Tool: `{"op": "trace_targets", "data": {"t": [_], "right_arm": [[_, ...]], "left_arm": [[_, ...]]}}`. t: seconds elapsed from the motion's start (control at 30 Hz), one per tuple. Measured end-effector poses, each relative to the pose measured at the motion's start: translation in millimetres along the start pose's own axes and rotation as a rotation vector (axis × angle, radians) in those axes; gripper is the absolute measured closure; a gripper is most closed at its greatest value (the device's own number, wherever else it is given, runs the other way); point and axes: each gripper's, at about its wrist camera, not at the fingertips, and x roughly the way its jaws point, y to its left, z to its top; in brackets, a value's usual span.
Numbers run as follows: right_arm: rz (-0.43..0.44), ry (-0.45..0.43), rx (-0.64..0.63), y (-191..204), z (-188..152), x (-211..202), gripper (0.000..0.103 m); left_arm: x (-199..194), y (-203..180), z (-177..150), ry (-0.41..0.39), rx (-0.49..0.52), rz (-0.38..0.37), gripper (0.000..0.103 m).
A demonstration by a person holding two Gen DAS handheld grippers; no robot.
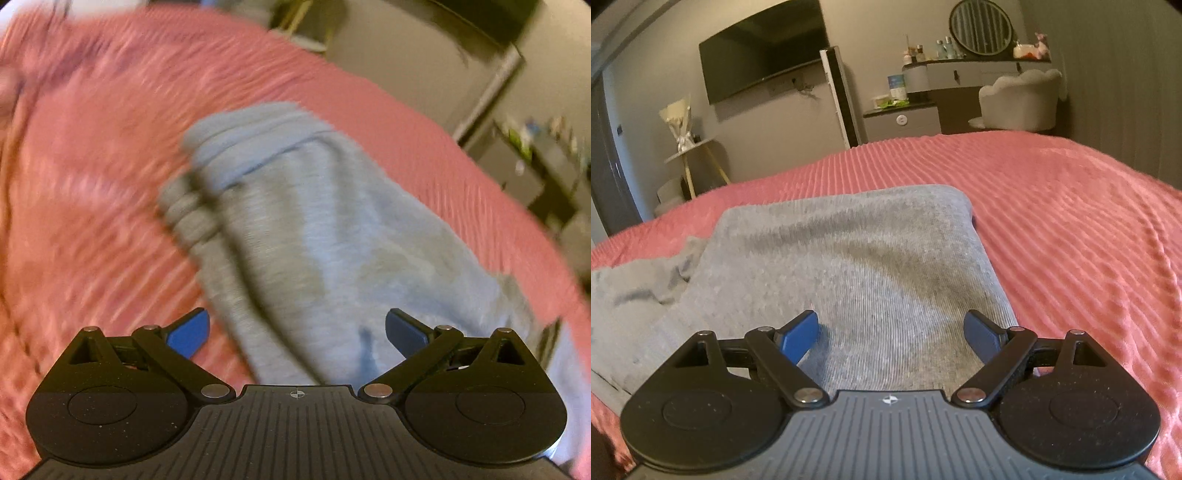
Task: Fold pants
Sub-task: 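Close the left gripper on the ribbed leg cuffs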
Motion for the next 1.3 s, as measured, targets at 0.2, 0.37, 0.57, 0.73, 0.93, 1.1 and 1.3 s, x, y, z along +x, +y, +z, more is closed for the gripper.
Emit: {"op": "trace_targets", "data": {"t": [0.2,0.37,0.57,0.73,0.93,1.1,1.3], "right_arm": [[-0.008,-0.006,0.015,-1,1,1,0.017],[-0.019,-0.008,-0.004,0,0,1,0.017],[-0.035,-0.014,-0.022,4,-2,2,0.017],[-0.042,-0.017,-0.030,4,-3,3,0.017],[-0.049,-0.019,-0.037,5,-3,3,0.017],[-0.052,-0.020,-0.040,6,-3,3,0.017],[-0.058,-0.022,-0.049,7,-4,4,0.017]], "left_arm": [[2,51,3,-0.034,-0.247,-0.181,0.000],[1,67,9,-0.055,-0.273,-0.248,0.000],[13,85,16,-0.054,-0.324,-0.358,0.000],[17,84,15,-0.039,-0.292,-0.434,0.000],[22,84,14,-0.066,-0.344,-0.525,0.000],[31,88,11,-0.069,-0.370,-0.561,0.000],[35,78,15,-0.089,-0.324,-0.625,0.000]]}}
